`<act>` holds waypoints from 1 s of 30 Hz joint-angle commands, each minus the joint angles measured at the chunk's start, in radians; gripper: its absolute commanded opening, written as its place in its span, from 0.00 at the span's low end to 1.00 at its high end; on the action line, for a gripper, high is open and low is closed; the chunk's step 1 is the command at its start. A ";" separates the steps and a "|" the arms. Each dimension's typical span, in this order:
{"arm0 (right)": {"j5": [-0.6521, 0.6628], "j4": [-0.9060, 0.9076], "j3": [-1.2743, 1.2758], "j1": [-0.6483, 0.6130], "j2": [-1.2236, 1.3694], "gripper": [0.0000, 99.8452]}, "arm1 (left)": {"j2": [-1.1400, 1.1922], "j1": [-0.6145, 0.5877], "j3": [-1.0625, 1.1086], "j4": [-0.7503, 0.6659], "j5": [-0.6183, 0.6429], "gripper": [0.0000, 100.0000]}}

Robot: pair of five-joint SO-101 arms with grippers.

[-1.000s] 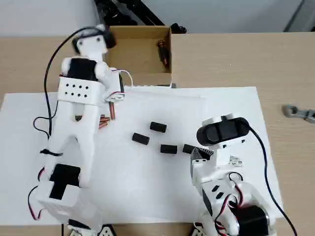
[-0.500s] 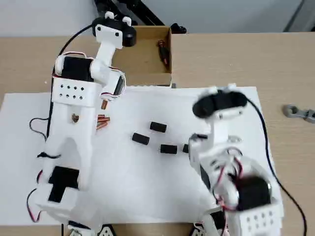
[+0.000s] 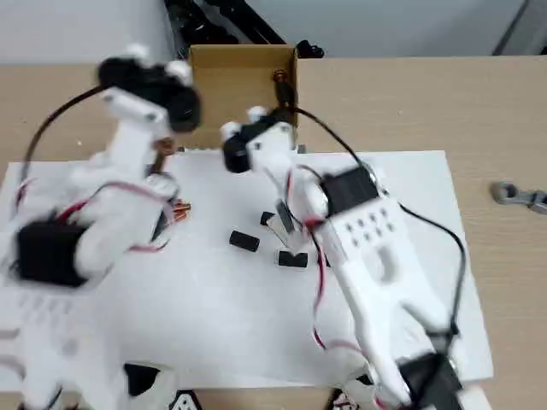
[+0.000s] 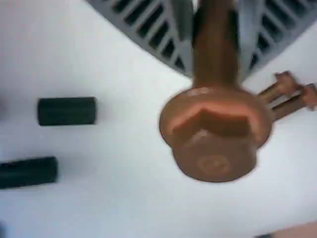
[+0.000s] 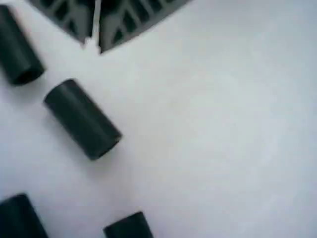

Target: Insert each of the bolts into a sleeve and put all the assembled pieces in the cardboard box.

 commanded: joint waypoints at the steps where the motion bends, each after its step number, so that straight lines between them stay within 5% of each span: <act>1: 0.106 0.008 -0.110 -0.007 0.094 0.00 | -0.150 -0.098 0.033 -0.002 -0.006 0.01; 14: 0.437 -0.087 -0.132 -0.004 0.189 0.00 | -0.408 -0.330 0.208 0.000 -0.006 0.01; 27: 0.448 -0.113 -0.138 -0.002 0.332 0.01 | -0.430 -0.420 0.209 0.005 0.000 0.01; 30: 0.459 -0.119 -0.138 -0.002 0.338 0.08 | -0.431 -0.420 0.234 0.005 0.000 0.01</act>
